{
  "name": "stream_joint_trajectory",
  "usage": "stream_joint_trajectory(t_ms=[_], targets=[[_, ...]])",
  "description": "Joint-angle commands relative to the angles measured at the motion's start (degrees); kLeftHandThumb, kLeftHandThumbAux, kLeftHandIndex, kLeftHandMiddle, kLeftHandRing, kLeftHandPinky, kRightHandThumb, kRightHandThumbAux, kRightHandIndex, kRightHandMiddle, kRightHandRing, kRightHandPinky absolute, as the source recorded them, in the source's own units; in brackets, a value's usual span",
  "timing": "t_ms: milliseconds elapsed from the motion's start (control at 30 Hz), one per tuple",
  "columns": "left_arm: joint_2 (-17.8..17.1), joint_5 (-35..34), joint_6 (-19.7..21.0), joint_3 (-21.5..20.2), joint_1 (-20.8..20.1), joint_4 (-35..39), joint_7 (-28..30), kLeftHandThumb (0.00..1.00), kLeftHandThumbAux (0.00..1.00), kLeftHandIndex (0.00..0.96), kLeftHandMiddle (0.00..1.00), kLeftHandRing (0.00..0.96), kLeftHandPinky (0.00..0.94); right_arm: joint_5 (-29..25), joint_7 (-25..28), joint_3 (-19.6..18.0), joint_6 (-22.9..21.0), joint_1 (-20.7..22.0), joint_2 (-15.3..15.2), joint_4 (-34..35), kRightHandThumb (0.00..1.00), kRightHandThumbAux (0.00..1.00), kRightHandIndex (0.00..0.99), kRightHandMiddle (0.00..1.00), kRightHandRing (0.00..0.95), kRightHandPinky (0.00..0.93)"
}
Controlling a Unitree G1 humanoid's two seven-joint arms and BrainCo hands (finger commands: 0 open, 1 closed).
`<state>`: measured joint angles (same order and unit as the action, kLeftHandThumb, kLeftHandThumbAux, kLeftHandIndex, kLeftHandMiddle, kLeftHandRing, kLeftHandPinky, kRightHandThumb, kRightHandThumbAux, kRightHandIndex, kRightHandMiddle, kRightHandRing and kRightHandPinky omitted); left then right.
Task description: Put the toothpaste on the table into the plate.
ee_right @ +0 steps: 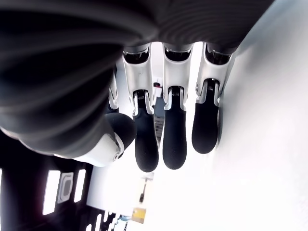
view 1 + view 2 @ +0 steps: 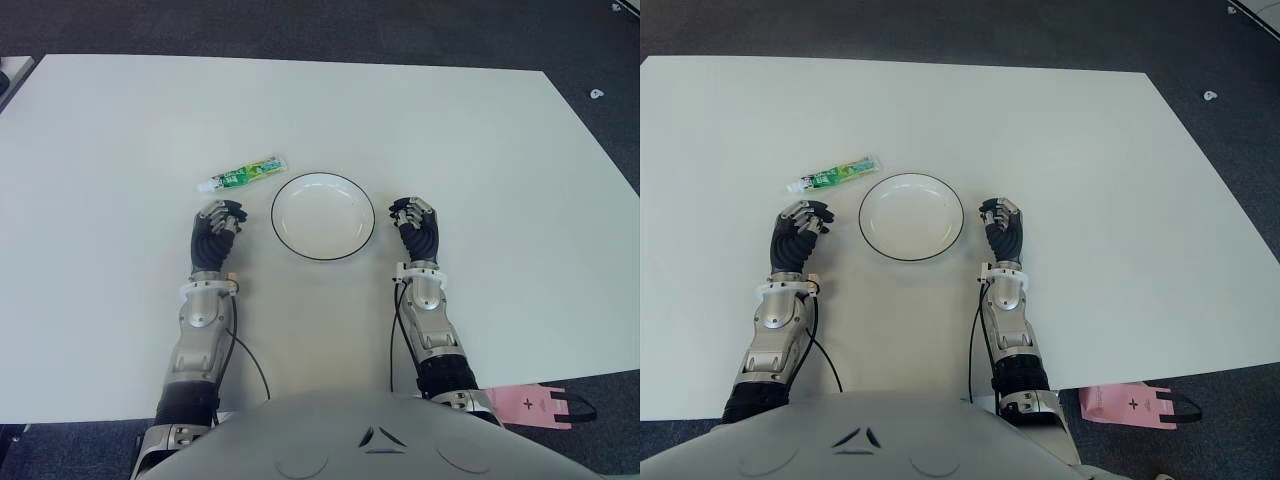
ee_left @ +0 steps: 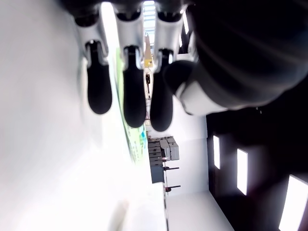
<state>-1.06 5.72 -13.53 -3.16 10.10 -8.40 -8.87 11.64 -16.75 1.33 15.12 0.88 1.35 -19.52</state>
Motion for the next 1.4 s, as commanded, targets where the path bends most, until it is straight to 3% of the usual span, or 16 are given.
stream_joint_trajectory(t_ms=[33, 433, 600, 733, 867, 1033, 1233, 1400], targets=[[0.2, -0.3, 3.8, 0.5, 2.6, -3.1, 1.2, 0.712, 0.720, 0.432, 0.497, 0.486, 0.503, 0.2, 0.3, 0.6, -4.6, -5.1, 0.7, -5.6, 0.709, 0.728, 0.426, 0.490, 0.477, 0.478], [0.0, 0.3, 3.2, 0.8, 2.9, -1.8, 0.7, 0.710, 0.720, 0.431, 0.499, 0.493, 0.503, 0.0, 0.6, 0.6, -3.7, -4.9, 0.5, -6.5, 0.708, 0.728, 0.426, 0.493, 0.478, 0.482], [-0.8, 3.6, 0.9, 1.4, 3.1, -2.1, -1.2, 0.706, 0.722, 0.429, 0.496, 0.495, 0.508, -0.9, 1.1, 0.3, -3.2, -4.8, 0.7, -6.8, 0.707, 0.727, 0.426, 0.498, 0.482, 0.484], [-3.0, 11.0, -1.1, 2.4, 2.7, -2.9, -5.9, 0.701, 0.724, 0.426, 0.494, 0.504, 0.530, -0.9, 1.2, 0.2, -3.0, -4.8, 0.7, -6.8, 0.707, 0.727, 0.426, 0.503, 0.486, 0.490], [-5.8, 21.5, -3.1, 4.2, 2.0, -4.7, -14.4, 0.698, 0.725, 0.425, 0.503, 0.518, 0.536, -0.7, 1.2, 0.4, -3.1, -4.8, 0.5, -7.0, 0.707, 0.728, 0.426, 0.506, 0.490, 0.491], [-8.2, 30.9, 0.9, 5.5, -0.2, -3.0, -21.1, 0.700, 0.725, 0.428, 0.522, 0.527, 0.534, -0.5, 1.2, 0.5, -3.1, -4.6, 0.4, -7.1, 0.707, 0.728, 0.426, 0.503, 0.486, 0.488], [-9.8, 35.2, 5.8, 6.3, -1.4, 1.7, -20.8, 0.706, 0.725, 0.430, 0.569, 0.567, 0.556, -0.4, 0.9, 0.5, -2.5, -4.6, 0.4, -7.2, 0.708, 0.727, 0.427, 0.505, 0.488, 0.494], [-12.2, 37.0, 8.3, 6.6, -2.6, 3.0, -19.7, 0.713, 0.723, 0.432, 0.663, 0.665, 0.659, 0.0, 0.6, 0.7, -2.7, -4.5, 0.4, -7.2, 0.708, 0.727, 0.427, 0.505, 0.486, 0.488]])
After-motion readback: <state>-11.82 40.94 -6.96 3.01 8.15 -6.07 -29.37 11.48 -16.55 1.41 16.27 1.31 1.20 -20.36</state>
